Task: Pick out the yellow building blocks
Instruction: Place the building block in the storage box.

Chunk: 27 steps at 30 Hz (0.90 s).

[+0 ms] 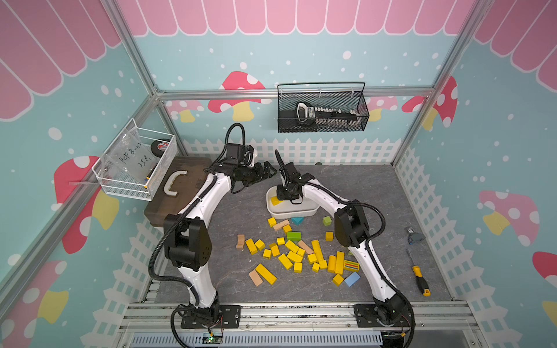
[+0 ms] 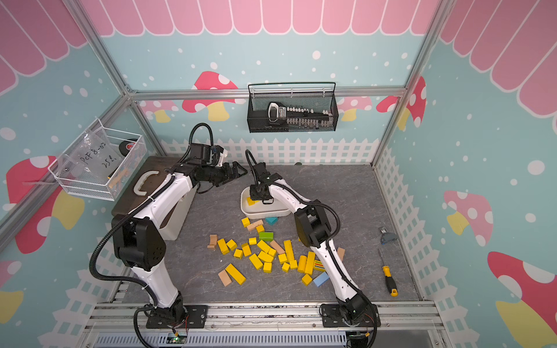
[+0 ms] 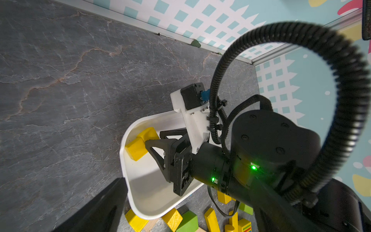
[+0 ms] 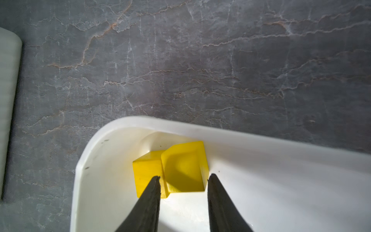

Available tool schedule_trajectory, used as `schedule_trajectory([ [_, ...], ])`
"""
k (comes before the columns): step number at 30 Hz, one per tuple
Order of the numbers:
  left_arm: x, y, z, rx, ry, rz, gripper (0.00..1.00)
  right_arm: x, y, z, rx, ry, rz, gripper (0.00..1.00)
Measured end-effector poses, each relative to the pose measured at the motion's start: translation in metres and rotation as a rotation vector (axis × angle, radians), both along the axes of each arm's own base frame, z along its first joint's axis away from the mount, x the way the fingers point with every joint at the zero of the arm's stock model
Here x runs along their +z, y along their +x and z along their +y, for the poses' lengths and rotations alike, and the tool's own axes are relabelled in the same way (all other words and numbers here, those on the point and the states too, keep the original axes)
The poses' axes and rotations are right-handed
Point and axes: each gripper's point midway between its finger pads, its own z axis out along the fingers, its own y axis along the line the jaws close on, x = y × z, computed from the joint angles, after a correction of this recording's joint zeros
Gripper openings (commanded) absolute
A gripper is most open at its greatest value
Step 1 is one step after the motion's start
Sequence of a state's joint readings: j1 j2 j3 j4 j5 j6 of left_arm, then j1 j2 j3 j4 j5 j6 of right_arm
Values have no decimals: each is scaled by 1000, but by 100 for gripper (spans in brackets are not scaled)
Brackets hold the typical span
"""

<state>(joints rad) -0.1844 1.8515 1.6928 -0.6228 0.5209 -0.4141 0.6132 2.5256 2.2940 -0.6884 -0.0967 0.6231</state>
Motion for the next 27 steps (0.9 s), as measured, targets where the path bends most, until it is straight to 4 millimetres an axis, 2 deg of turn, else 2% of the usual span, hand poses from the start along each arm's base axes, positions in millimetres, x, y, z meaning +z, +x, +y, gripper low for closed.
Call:
schedule_trajectory([
  [8, 0, 0, -1, -2, -3, 1, 100, 2, -1, 0, 7, 0, -3, 47],
  [10, 0, 0, 0, -1, -3, 1, 100, 5, -5, -4, 14, -10, -3, 50],
  [12, -1, 0, 0, -2, -4, -1, 100, 17, -14, -12, 24, -26, -6, 61],
  [13, -1, 0, 0, -1, -4, 1, 100, 24, -19, -16, 30, -32, -14, 86],
  [14, -3, 0, 0, -2, -3, 3, 100, 35, -25, -22, 29, -39, -22, 98],
  [18, -5, -1, 0, -1, -2, 9, 100, 94, -51, -50, 31, -51, -106, 99],
  [21, -5, -1, 0, -2, -2, 9, 100, 129, -75, -78, 17, -72, -174, 99],
  [24, -5, -1, 0, -2, -3, 7, 100, 142, -101, -111, -14, -118, -216, 99],
  [27, -5, -1, 0, -2, -3, 5, 100, 132, -127, -150, -73, -202, -225, 99],
])
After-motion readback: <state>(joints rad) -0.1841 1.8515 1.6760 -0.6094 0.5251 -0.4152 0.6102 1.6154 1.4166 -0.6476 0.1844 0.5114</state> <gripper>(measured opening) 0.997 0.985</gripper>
